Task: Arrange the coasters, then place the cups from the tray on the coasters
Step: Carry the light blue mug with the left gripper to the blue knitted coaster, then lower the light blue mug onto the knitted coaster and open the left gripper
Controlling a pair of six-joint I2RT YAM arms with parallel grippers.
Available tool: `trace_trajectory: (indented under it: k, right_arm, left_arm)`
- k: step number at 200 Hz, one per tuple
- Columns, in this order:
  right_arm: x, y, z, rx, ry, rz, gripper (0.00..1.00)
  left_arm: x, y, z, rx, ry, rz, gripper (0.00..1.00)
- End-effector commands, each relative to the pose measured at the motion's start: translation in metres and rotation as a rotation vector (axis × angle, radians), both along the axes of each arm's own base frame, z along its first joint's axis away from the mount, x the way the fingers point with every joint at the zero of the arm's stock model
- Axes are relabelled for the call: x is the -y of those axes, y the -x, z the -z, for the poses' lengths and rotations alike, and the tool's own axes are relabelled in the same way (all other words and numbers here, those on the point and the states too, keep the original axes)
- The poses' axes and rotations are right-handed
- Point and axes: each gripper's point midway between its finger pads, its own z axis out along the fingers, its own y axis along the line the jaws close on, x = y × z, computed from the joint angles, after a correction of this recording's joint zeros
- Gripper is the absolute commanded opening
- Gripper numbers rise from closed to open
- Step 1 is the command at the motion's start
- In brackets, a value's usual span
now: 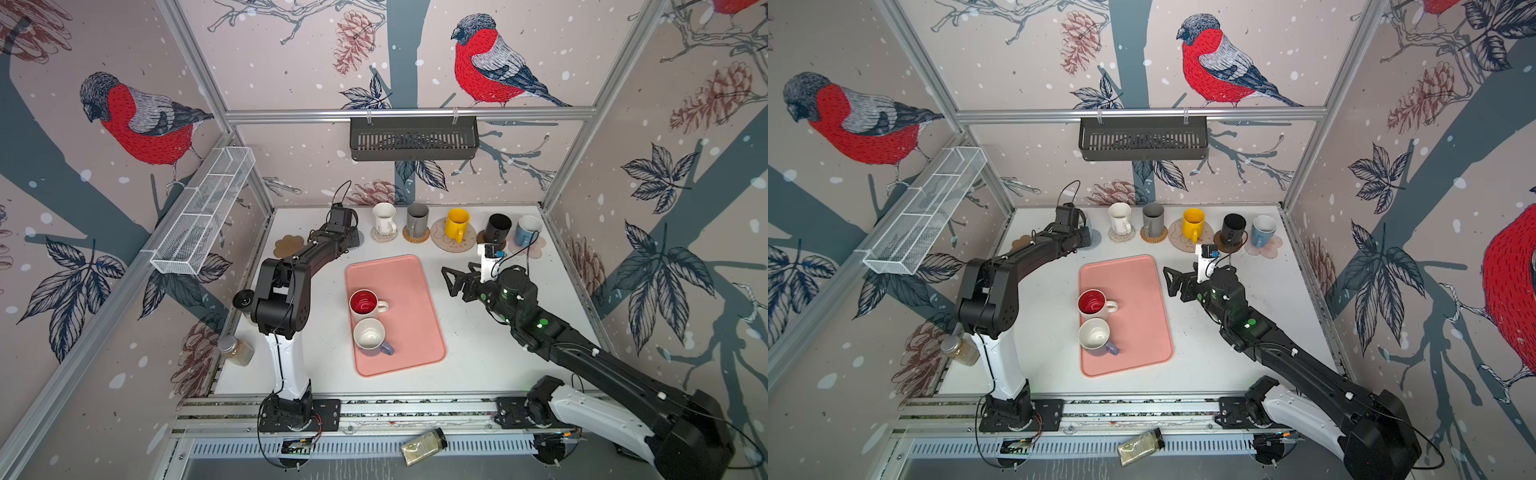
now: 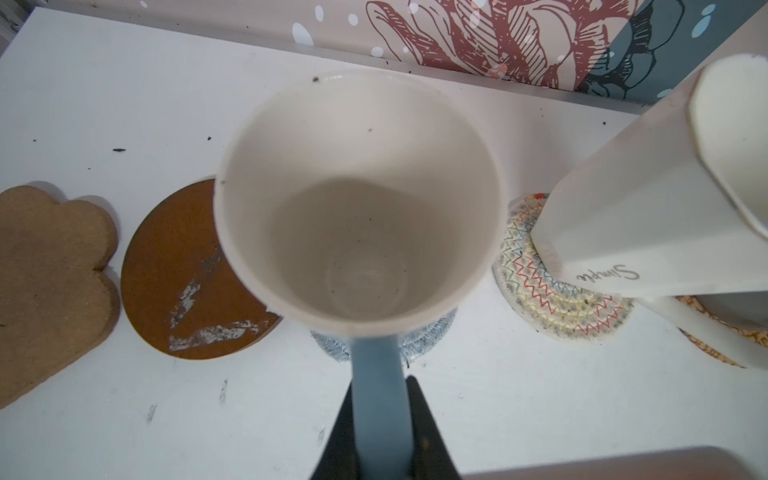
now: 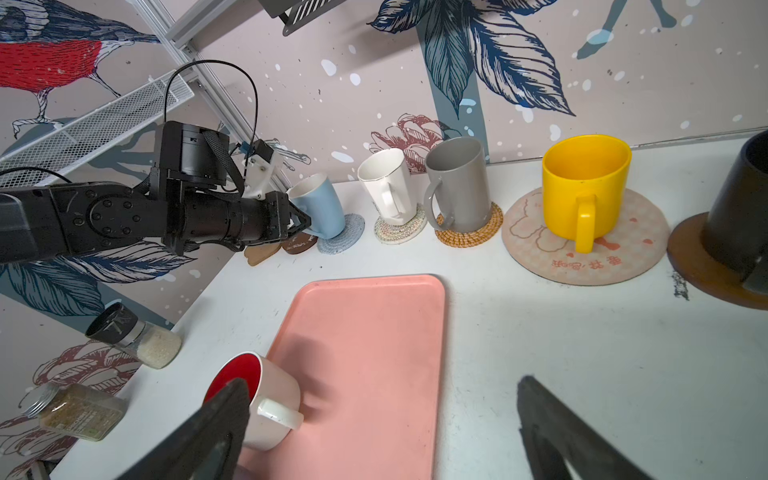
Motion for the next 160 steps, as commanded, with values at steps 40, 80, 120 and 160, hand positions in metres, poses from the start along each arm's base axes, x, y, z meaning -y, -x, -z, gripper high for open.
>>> trace_trajectory:
  k: [40, 80, 120, 160]
  right_arm:
    - [-0.003, -0.003, 0.001, 0.01, 0.014, 0.001, 0.99]
    - [-0.005, -0.004, 0.005, 0.002, 0.02, -0.002, 0.99]
    - [-0.006, -0.004, 0.006, 0.0, 0.019, -0.006, 0.99]
    - [-0.007, -0.004, 0.008, -0.004, 0.023, -0.008, 0.99]
  left_arm:
    - [0.007, -0.021, -0.026, 0.11, 0.055, 0.014, 0.0]
    - [0.011, -0.022, -0.025, 0.085, 0.066, 0.027, 0.0]
    - [0.008, -0.017, -0.01, 0.055, 0.057, 0.014, 0.0]
    - [0.01, -0.015, -0.003, 0.043, 0.069, 0.015, 0.0]
